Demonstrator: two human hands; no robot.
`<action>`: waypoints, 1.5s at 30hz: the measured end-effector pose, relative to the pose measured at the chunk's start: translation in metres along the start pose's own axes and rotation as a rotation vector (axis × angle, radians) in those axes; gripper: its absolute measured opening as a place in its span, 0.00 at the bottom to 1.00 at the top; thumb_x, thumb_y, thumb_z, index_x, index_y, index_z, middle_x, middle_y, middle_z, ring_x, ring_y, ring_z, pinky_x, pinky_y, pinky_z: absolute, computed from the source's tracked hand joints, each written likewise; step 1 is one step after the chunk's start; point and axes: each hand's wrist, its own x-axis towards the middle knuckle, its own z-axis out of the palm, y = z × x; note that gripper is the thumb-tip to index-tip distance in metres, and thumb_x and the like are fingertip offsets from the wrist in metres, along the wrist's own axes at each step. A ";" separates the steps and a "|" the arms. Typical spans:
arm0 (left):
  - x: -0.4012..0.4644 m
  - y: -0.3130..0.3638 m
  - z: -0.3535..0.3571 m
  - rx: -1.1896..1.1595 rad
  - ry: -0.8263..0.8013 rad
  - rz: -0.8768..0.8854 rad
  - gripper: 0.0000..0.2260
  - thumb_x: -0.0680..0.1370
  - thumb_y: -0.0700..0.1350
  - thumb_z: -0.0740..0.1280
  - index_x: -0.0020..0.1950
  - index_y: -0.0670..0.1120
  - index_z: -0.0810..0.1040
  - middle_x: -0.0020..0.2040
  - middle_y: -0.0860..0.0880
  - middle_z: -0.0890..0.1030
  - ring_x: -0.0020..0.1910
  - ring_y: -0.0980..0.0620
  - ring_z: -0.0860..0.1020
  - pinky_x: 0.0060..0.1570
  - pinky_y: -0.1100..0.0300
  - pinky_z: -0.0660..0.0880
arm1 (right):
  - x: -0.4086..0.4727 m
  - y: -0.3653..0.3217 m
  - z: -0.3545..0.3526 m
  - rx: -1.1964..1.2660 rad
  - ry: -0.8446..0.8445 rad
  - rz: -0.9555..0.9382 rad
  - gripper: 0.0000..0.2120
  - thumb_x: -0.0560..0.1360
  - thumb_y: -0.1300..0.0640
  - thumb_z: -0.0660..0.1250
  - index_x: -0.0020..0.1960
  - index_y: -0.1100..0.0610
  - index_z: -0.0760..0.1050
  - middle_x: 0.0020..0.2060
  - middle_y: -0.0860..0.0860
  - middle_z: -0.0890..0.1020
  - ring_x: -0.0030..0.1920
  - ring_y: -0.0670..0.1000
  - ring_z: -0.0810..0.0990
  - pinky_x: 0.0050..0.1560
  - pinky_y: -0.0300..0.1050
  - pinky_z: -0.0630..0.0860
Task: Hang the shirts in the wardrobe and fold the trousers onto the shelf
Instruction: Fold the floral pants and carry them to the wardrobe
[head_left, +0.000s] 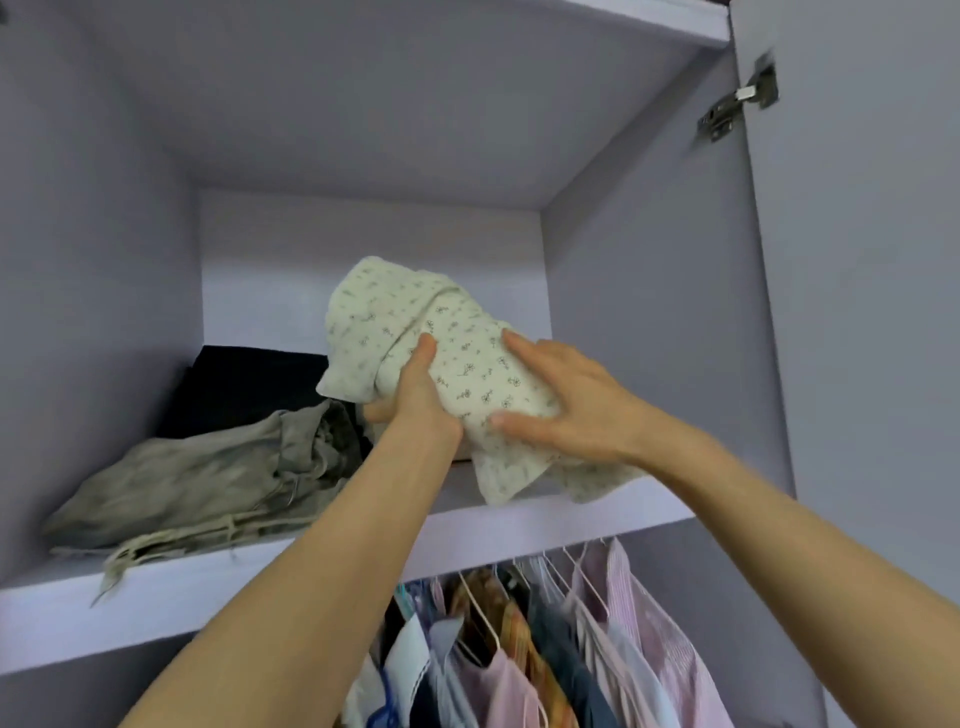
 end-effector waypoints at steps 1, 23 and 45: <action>0.018 -0.002 0.005 -0.019 0.035 0.038 0.31 0.69 0.52 0.75 0.67 0.48 0.67 0.59 0.40 0.77 0.55 0.36 0.77 0.54 0.33 0.72 | 0.016 0.011 0.009 -0.118 -0.050 0.008 0.45 0.67 0.32 0.63 0.72 0.34 0.38 0.75 0.47 0.46 0.75 0.53 0.47 0.71 0.61 0.55; 0.299 0.029 0.003 2.252 0.349 0.804 0.10 0.77 0.50 0.57 0.44 0.46 0.74 0.50 0.47 0.80 0.45 0.50 0.75 0.41 0.59 0.69 | 0.314 0.212 0.152 0.071 -0.424 -0.098 0.36 0.73 0.57 0.62 0.73 0.37 0.48 0.67 0.45 0.68 0.65 0.52 0.68 0.67 0.52 0.64; 0.341 0.017 -0.033 2.593 0.198 0.182 0.26 0.77 0.66 0.36 0.74 0.62 0.37 0.77 0.53 0.40 0.76 0.41 0.42 0.71 0.36 0.42 | 0.298 0.203 0.198 -0.239 -0.497 0.115 0.32 0.75 0.32 0.40 0.72 0.41 0.28 0.76 0.50 0.41 0.75 0.59 0.42 0.71 0.66 0.43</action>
